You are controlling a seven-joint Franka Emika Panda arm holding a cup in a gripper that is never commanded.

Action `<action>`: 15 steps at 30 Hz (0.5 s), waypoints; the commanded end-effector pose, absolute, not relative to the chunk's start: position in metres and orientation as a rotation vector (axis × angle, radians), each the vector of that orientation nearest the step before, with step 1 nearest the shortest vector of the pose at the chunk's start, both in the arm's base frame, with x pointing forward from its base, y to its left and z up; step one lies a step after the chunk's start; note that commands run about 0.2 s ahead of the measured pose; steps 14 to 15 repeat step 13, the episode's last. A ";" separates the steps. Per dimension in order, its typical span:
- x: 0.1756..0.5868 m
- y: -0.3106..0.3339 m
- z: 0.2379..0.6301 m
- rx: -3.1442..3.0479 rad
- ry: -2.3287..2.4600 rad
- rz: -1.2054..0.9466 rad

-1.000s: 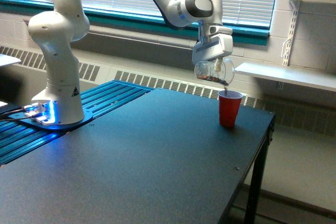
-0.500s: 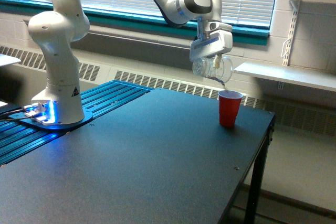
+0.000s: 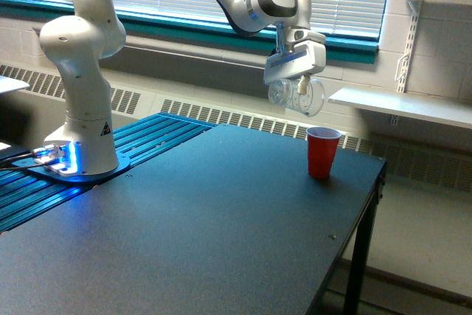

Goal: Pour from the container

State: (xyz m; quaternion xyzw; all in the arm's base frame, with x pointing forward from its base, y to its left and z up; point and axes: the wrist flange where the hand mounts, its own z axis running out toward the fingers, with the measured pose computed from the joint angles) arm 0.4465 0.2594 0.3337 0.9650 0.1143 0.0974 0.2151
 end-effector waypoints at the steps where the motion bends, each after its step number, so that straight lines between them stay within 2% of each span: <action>1: 0.444 0.261 0.339 2.670 0.349 0.265; 15: 0.443 0.263 0.340 2.716 0.349 0.290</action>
